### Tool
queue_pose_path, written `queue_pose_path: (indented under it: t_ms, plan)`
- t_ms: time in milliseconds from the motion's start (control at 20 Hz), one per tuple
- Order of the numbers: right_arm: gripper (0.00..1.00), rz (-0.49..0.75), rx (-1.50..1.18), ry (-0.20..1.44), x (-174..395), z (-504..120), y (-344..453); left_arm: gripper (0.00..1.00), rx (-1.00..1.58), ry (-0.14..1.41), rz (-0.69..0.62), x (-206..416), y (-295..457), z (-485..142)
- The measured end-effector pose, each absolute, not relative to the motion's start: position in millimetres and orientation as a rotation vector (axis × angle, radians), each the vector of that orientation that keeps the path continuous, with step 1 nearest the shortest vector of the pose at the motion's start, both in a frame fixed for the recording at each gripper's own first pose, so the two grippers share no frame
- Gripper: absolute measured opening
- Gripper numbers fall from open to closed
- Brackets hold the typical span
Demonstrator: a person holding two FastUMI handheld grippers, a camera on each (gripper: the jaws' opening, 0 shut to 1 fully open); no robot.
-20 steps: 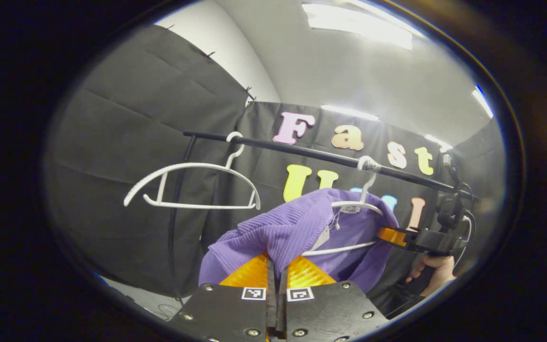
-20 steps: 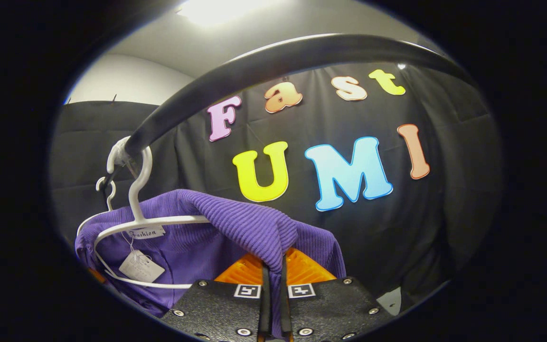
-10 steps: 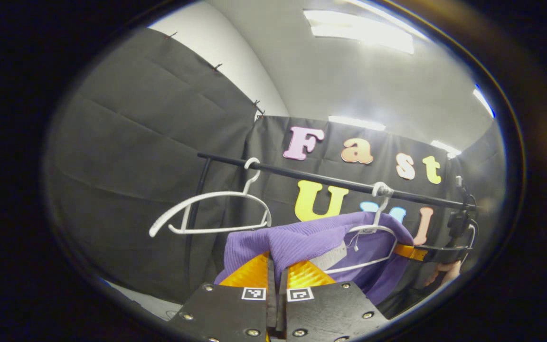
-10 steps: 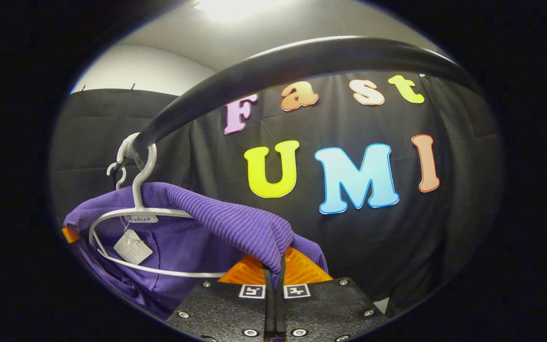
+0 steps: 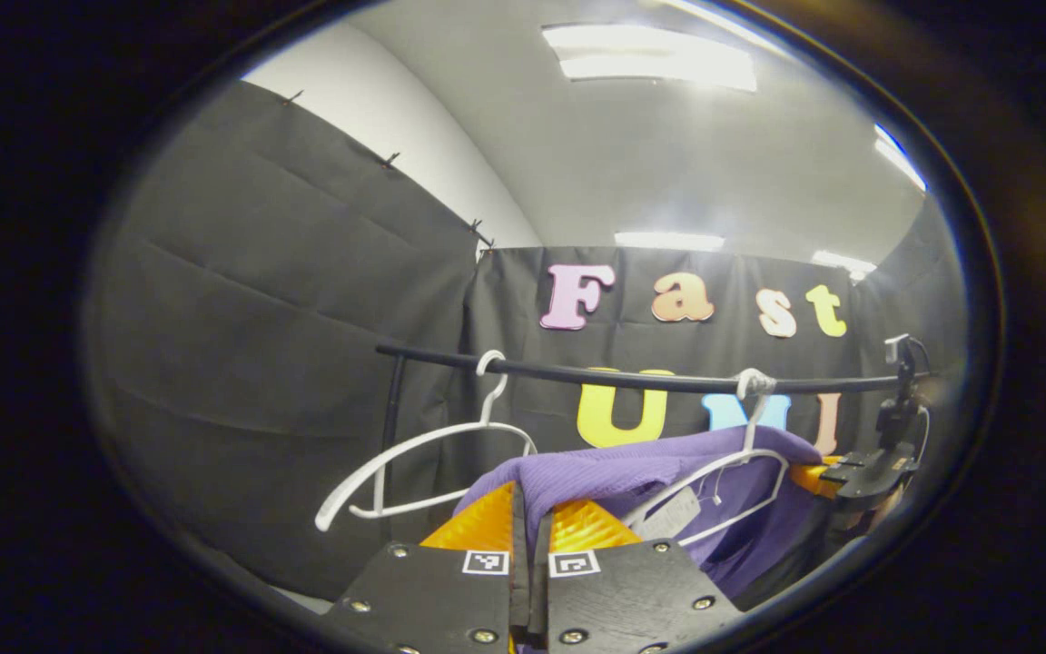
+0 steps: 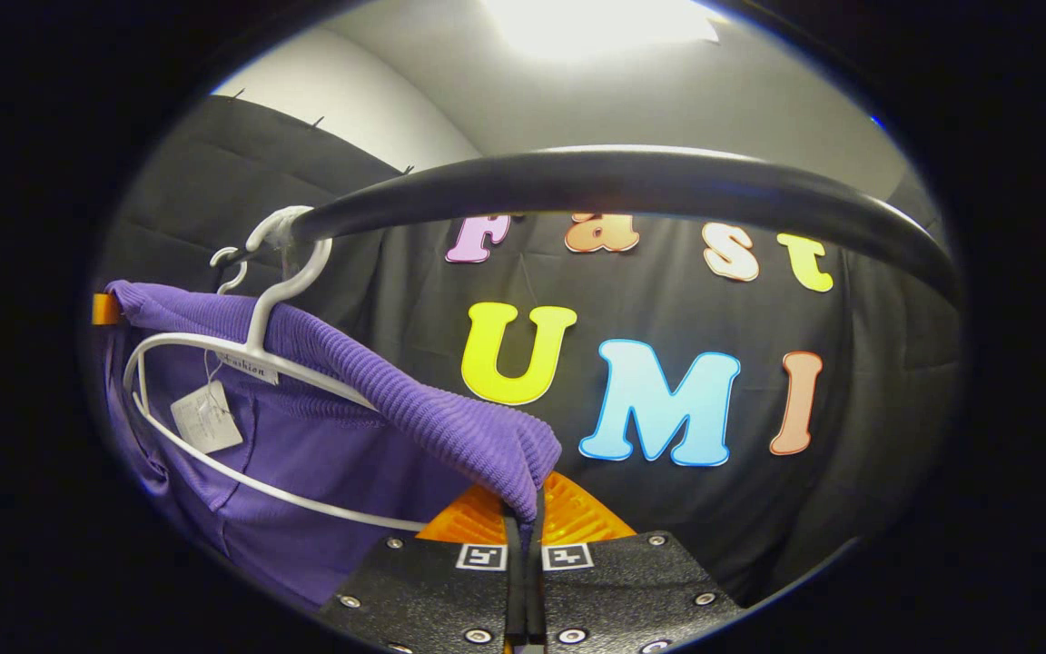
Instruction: Grasp the clothes on the hanger with both hands and then place them into the laundry hamper below.
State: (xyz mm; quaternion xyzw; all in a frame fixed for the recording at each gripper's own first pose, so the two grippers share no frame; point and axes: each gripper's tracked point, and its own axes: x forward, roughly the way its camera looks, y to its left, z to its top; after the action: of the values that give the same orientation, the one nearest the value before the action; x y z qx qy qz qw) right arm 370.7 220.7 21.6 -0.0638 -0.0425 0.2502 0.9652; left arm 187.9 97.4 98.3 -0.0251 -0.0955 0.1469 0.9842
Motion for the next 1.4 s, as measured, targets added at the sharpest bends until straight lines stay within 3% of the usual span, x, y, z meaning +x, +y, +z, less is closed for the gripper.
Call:
queue_pose_path:
  t_ms: [50, 100, 550, 800, 850, 900, 1000, 1050, 1100, 1350, 1400]
  plan:
    - [0.0, 0.506, -0.116, -0.085, 372, 22, 222, 0.05, -0.036, -0.192, 0.282, 193, 99, 99]
    - [0.0, 0.502, -0.109, -0.085, 374, 23, 221, 0.01, -0.041, -0.192, 0.262, 196, 100, 99]
    - [0.0, 0.503, -0.144, -0.099, 371, 18, 219, 0.0, -0.042, -0.073, 0.118, 233, 132, 52]
    - [0.0, 0.479, -0.124, -0.103, 376, 20, 210, 0.01, -0.127, -0.087, 0.012, 249, 125, 29]
    - [0.0, 0.475, -0.115, -0.102, 376, 21, 209, 0.05, -0.145, -0.098, -0.005, 252, 123, 25]
    - [0.0, 0.475, -0.109, -0.102, 377, 22, 207, 0.01, -0.16, -0.107, -0.017, 254, 122, 22]
    - [0.0, 0.466, -0.114, -0.105, 378, 22, 202, 0.01, -0.193, -0.112, -0.034, 255, 117, 13]
    - [0.0, 0.458, -0.122, -0.108, 379, 21, 200, 0.05, -0.207, -0.112, -0.04, 257, 114, 9]
    - [0.0, 0.451, -0.124, -0.111, 380, 23, 196, 0.01, -0.216, -0.111, -0.044, 258, 111, 5]
    - [0.0, 0.412, -0.116, -0.136, 392, 33, 182, 0.01, -0.244, -0.113, -0.044, 249, 95, -7]
    - [0.0, 0.419, -0.12, -0.138, 391, 33, 183, 0.05, -0.254, -0.119, -0.031, 248, 95, -8]
